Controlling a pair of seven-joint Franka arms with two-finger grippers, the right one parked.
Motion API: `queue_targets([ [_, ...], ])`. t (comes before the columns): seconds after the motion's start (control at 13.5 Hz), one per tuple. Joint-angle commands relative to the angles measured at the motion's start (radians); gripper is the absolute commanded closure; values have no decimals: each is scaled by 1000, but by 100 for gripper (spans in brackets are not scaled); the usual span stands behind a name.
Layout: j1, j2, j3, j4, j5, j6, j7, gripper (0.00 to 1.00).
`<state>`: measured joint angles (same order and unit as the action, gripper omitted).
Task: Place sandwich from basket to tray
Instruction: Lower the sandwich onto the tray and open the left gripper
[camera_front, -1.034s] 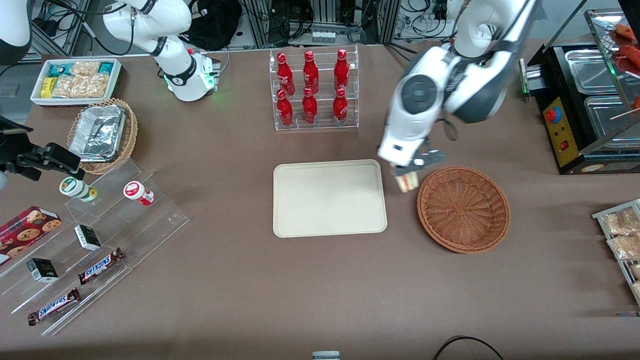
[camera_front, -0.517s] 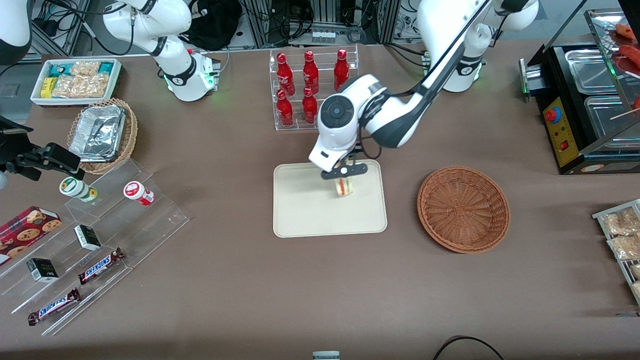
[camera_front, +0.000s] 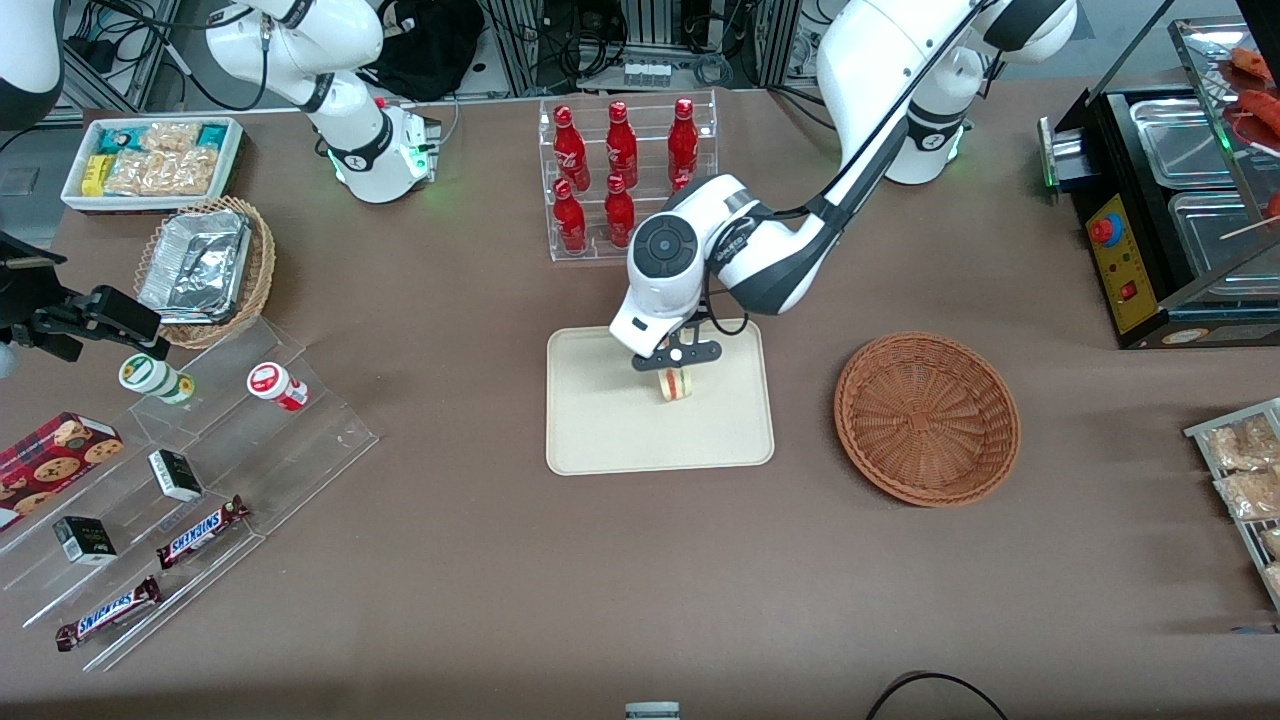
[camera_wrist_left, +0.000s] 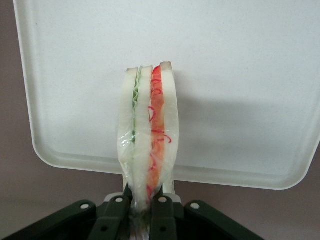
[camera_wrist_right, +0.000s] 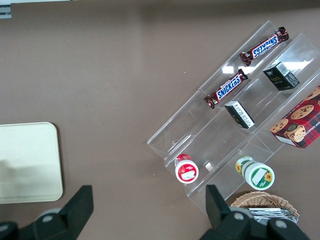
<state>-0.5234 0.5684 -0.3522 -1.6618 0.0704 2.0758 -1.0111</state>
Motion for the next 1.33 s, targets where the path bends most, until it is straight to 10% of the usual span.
queue_targets([
  [0.0, -26, 13, 6, 19, 11, 7, -11, 87],
  [1.26, -24, 54, 15, 0, 32, 109, -3, 86],
])
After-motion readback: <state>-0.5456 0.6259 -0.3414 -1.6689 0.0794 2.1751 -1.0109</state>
